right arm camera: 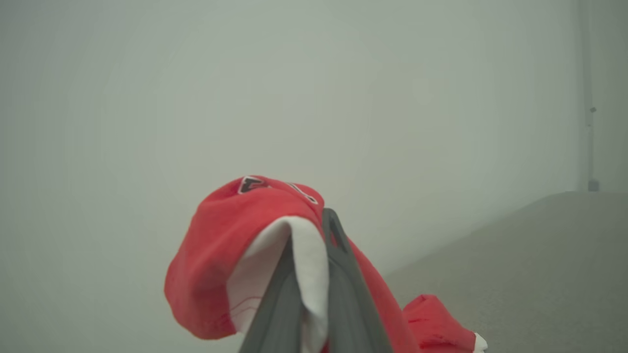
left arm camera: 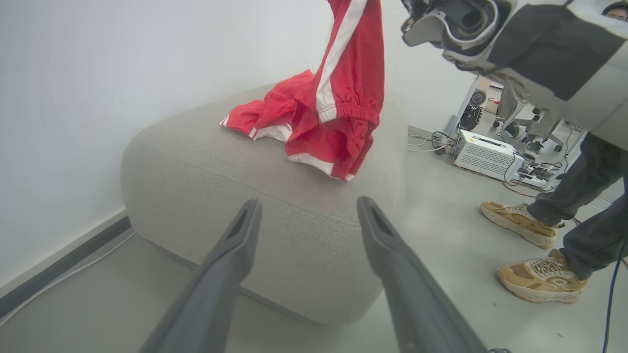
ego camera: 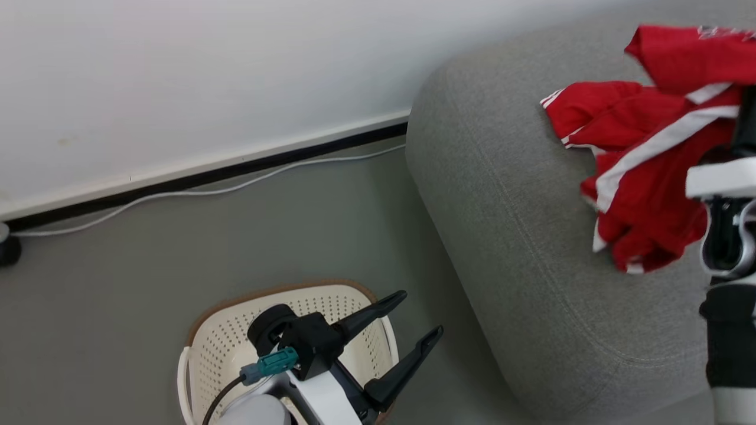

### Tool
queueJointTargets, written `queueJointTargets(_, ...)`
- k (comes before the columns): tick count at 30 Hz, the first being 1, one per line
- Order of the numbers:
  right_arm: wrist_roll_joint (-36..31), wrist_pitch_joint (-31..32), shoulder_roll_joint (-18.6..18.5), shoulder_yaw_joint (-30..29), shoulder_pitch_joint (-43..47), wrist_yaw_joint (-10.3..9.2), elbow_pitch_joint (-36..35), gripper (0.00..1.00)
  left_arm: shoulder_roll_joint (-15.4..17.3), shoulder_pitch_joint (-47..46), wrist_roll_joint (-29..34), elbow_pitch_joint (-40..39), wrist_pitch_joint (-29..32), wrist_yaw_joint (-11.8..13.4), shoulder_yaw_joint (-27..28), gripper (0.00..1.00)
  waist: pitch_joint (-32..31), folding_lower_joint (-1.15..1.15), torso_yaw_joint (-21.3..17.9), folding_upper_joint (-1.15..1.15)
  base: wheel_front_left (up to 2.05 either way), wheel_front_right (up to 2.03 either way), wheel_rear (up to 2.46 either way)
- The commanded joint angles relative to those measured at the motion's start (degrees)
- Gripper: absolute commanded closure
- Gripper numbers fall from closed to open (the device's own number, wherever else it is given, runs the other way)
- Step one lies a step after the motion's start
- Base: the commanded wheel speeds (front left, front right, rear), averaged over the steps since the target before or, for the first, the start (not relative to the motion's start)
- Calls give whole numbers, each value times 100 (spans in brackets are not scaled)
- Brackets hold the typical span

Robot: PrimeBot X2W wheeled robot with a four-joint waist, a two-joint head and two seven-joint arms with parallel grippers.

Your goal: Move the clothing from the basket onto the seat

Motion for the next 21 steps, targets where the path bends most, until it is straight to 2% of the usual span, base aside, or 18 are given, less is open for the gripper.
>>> queueJointTargets(1, 74, -34, -71, 41, -340, 17, -81, 100, 90, -304, 46, -161, -3, -21, 186, 0, 375, 0, 177, 0, 0, 0, 0)
queueJointTargets(5, 218, -34, -252, -399, -1036, 17, 175, 100, 160, -571, 123, -150, -5, -38, 192, 0, 782, 0, 292, 0, 0, 0, 0)
queueJointTargets(14, 331, -34, -672, -1210, -1938, 17, 727, 100, 240, -922, 225, -169, 16, -47, 230, 0, 1394, 0, 413, 0, 0, 0, 0)
queueJointTargets(21, 315, -34, -922, -1441, -2422, 17, 975, 100, 331, -1128, 300, -226, 77, -49, 249, 0, 1776, 0, 457, 0, 0, 0, 0)
